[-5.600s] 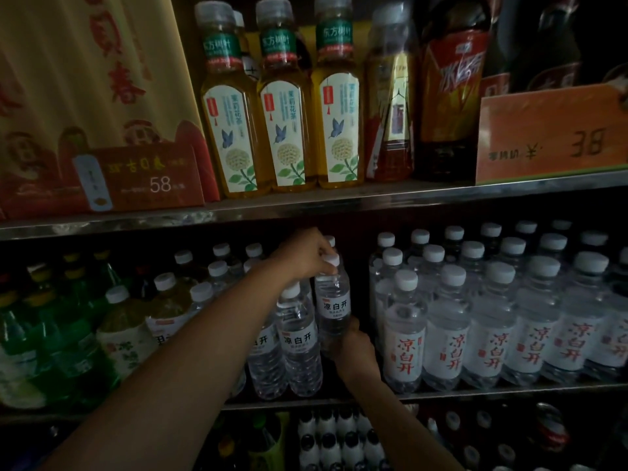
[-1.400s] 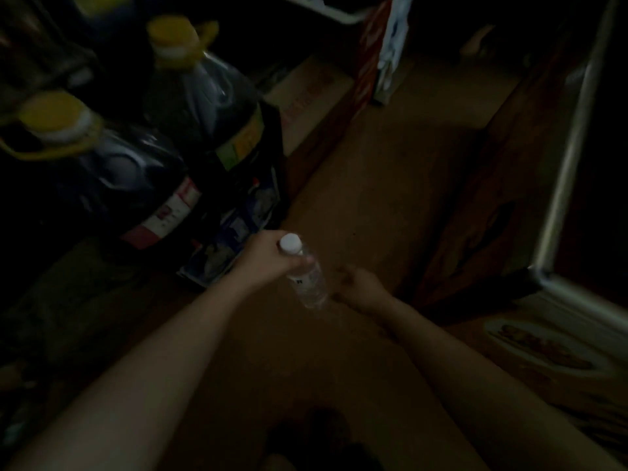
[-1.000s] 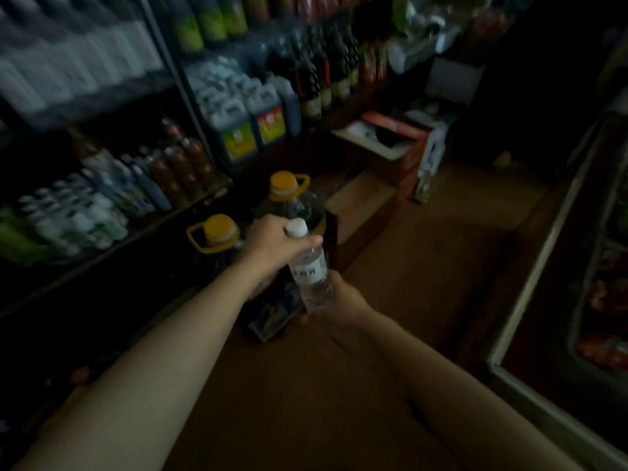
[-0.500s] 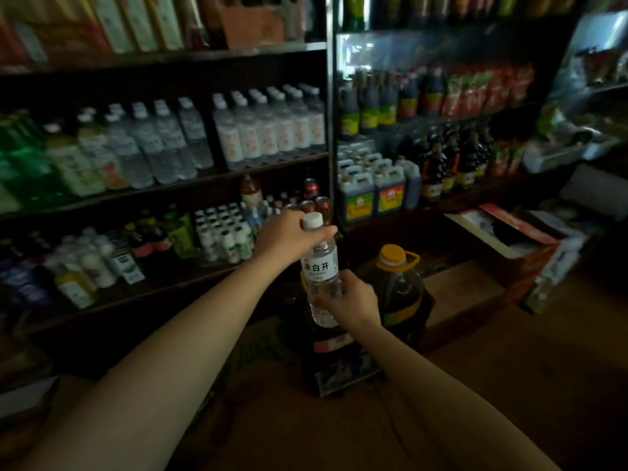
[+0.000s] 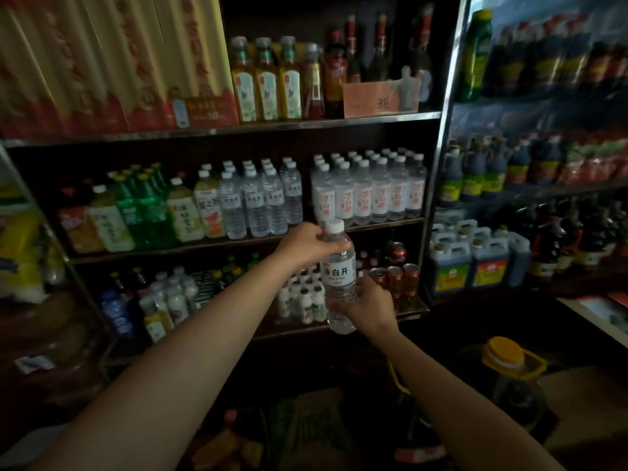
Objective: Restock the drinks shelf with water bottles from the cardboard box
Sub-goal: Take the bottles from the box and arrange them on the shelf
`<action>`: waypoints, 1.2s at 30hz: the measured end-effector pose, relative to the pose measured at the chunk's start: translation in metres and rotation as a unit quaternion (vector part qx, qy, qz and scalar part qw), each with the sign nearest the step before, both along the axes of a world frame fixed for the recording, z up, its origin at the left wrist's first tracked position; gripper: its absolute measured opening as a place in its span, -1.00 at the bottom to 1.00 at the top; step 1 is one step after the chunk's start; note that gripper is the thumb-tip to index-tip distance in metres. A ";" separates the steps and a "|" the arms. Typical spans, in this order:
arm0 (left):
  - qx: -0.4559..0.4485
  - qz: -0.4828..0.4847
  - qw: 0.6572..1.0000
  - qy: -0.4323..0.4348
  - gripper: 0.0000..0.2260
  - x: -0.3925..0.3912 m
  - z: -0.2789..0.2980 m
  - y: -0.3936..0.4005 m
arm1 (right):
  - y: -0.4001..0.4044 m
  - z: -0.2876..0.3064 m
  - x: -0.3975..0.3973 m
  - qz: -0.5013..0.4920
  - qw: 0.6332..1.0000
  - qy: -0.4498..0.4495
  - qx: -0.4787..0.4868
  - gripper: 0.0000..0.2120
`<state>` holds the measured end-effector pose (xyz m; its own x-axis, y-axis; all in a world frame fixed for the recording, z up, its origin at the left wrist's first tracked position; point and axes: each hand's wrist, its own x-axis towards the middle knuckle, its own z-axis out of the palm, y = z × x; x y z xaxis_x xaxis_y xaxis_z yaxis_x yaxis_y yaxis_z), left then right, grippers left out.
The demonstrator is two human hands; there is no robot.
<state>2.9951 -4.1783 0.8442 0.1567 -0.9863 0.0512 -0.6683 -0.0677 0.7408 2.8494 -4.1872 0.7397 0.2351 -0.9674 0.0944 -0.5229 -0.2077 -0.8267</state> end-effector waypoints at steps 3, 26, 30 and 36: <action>-0.009 -0.015 1.000 -0.013 -0.73 0.022 0.003 -0.016 | -0.020 -0.001 0.024 -0.003 1.000 -0.015 -0.001 -0.37; -0.063 0.099 0.993 -0.031 -0.61 0.136 -0.002 -0.226 | -0.269 -0.003 0.160 0.064 0.998 -0.005 -0.016 -0.55; -0.076 0.140 0.986 -0.043 -0.53 0.156 -0.013 -0.265 | -0.315 -0.015 0.186 0.076 0.997 -0.025 -0.010 -0.49; -0.078 0.197 0.936 -0.282 -0.54 0.170 -0.019 -0.298 | -0.346 -0.015 0.205 0.105 0.994 -0.034 -0.008 -0.54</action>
<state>3.1655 -4.4763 0.8250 0.4111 -0.8314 0.3738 -0.9019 -0.3113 0.2993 3.0545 -4.5329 0.7248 0.4235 -0.8964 0.1308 -0.4103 -0.3186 -0.8545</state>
